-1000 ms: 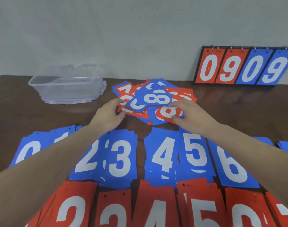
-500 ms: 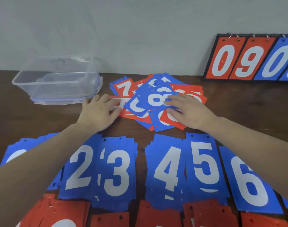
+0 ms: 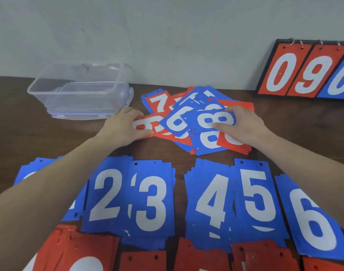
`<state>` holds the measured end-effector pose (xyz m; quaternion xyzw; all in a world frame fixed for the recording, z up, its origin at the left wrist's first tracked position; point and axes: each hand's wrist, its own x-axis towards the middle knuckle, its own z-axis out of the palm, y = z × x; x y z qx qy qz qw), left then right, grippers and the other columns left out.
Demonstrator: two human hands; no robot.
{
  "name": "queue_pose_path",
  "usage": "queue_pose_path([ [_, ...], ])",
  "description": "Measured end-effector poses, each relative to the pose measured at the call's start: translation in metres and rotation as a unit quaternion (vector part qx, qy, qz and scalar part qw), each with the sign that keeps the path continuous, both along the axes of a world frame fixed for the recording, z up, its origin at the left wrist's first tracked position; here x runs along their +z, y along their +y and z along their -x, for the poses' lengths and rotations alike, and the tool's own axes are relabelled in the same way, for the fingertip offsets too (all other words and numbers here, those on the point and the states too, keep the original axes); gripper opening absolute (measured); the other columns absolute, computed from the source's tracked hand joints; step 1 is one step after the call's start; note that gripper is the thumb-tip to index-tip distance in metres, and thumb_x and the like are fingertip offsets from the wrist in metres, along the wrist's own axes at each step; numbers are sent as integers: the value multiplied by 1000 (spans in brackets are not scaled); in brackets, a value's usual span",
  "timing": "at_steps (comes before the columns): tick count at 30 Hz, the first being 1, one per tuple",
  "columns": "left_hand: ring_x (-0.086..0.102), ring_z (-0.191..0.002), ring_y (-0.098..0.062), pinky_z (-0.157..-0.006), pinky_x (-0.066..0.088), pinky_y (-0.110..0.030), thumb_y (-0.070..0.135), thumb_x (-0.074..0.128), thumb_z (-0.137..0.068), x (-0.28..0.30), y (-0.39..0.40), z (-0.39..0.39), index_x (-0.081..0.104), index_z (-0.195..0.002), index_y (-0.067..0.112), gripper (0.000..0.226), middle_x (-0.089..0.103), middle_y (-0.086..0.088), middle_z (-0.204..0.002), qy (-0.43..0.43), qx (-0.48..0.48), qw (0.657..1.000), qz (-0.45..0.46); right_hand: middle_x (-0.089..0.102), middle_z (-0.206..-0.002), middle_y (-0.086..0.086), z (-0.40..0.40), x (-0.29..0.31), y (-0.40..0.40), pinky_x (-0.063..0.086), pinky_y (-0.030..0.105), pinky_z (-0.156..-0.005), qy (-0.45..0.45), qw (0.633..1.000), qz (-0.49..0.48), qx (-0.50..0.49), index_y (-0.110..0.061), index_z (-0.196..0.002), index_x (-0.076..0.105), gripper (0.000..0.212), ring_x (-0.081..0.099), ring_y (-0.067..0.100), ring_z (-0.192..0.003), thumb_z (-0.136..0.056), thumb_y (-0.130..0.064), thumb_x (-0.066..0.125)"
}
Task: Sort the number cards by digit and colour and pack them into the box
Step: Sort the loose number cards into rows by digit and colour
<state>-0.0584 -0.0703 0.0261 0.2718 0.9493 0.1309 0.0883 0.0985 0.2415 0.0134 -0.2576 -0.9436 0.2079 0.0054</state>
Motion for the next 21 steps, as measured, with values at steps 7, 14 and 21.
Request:
queue_pose_path([
  [7, 55, -105, -20, -97, 51, -44, 68, 75, -73, 5, 6, 8, 52, -123, 25, 70, 55, 5, -118, -83, 39, 996, 13, 37, -159, -5, -5, 0, -19, 17, 53, -123, 6, 999, -23, 27, -35, -152, 33, 82, 32, 21, -148, -84, -73, 59],
  [14, 55, -104, -20, -84, 47, -32, 51, 80, -78, 7, -4, 3, 56, -115, 23, 52, 56, 5, -113, -160, 71, 980, -92, 44, -155, -7, -7, 15, -28, 32, 49, -119, 12, 998, 51, 29, -34, -155, 30, 79, 40, 22, -143, -89, -55, 69],
  [21, 70, -88, -17, -79, 56, -34, 27, 77, -88, 15, -15, 2, 55, -114, 26, 34, 73, -2, -94, -206, 114, 954, -187, 59, -141, -4, -16, 12, -40, 33, 47, -117, 111, 992, 50, 28, -38, -152, 29, 78, 49, 22, -134, -89, -39, 75],
])
